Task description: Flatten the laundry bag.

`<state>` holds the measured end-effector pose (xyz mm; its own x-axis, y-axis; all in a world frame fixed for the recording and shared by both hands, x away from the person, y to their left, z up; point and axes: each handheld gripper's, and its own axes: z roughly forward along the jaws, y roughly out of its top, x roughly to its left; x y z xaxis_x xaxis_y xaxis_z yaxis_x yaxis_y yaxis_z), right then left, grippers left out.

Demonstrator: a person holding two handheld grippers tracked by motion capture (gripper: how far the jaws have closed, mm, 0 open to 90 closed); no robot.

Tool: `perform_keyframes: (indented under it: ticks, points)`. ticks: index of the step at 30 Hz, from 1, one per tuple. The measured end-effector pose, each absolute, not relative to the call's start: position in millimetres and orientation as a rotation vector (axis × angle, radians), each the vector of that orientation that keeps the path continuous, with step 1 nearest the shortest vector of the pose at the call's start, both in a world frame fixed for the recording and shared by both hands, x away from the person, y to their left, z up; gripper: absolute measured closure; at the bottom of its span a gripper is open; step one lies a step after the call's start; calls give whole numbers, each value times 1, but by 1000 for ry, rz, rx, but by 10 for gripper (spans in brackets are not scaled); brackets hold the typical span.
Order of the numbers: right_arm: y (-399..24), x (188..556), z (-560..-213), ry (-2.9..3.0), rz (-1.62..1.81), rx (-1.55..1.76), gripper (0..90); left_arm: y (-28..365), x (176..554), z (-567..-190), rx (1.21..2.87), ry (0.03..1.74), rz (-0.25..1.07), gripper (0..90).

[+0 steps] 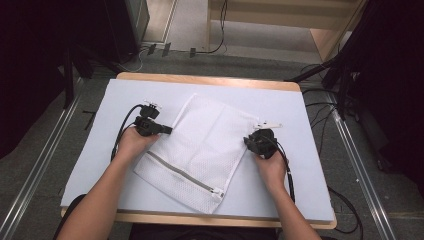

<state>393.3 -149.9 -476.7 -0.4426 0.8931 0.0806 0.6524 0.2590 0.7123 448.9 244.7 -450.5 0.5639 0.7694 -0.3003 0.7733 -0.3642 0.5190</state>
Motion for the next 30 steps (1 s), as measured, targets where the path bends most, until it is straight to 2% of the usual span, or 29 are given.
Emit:
perform_keyframes:
  ticks: [1, 3, 14, 30]
  points:
    - [-151, 394, -477, 2206, 1007, 1415, 875, 245, 449, -451, 2174, 1229, -11, 887]
    - [-151, 396, -477, 2211, 1034, 1434, 899, 245, 449, -451, 2170, 1227, -13, 887]
    - [-153, 414, -468, 2246, 1055, 1460, 900, 255, 442, -448, 2121, 1236, -19, 888]
    - [-136, 453, -456, 2312, 1103, 1416, 900, 273, 408, -443, 2034, 1261, 28, 879]
